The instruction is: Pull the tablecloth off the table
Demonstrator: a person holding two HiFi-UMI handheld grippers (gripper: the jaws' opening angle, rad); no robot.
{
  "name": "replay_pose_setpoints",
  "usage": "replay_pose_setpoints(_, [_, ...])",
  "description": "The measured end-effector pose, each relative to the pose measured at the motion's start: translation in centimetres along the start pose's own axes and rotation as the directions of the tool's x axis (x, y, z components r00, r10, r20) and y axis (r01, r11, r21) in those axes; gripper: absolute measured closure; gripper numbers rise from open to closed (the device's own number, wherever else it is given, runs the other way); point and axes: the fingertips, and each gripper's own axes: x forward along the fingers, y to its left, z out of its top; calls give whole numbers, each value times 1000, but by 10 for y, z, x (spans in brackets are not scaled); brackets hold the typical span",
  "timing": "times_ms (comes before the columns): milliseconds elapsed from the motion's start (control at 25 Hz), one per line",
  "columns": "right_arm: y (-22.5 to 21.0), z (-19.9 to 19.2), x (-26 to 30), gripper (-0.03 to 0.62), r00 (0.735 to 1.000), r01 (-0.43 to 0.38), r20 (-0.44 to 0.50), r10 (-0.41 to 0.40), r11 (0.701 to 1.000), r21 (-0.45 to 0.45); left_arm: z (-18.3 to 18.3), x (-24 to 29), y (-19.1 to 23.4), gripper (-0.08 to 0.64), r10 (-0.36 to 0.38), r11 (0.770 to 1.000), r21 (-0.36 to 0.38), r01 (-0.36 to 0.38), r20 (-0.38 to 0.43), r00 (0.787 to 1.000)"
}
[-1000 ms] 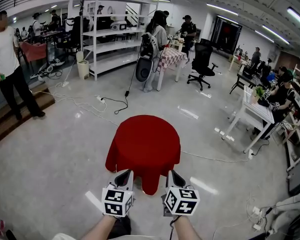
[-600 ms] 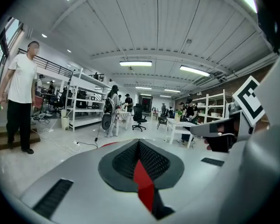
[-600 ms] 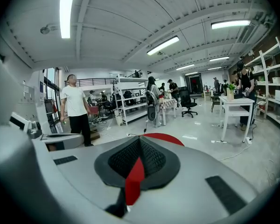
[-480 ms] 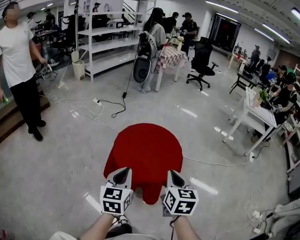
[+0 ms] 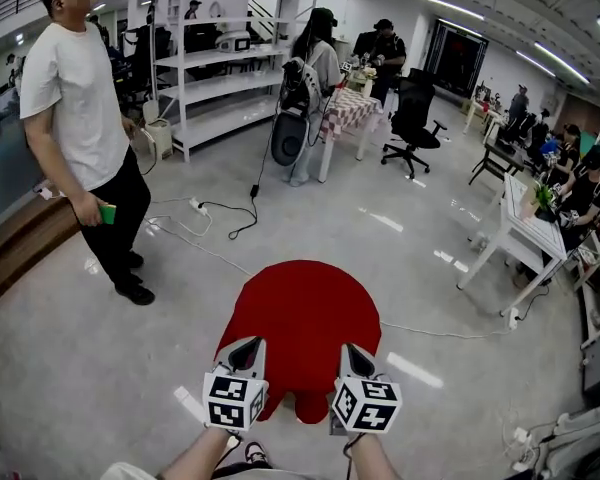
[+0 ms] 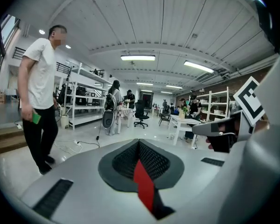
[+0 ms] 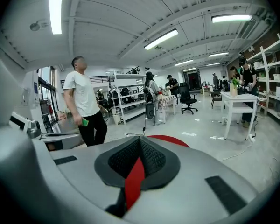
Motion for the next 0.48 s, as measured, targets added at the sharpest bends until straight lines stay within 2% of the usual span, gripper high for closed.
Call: replay_pose_setpoints(480, [14, 16, 52, 568, 1000, 1, -25, -2, 1000, -25, 2, 37, 49, 544, 15, 999, -43, -15, -14, 1000])
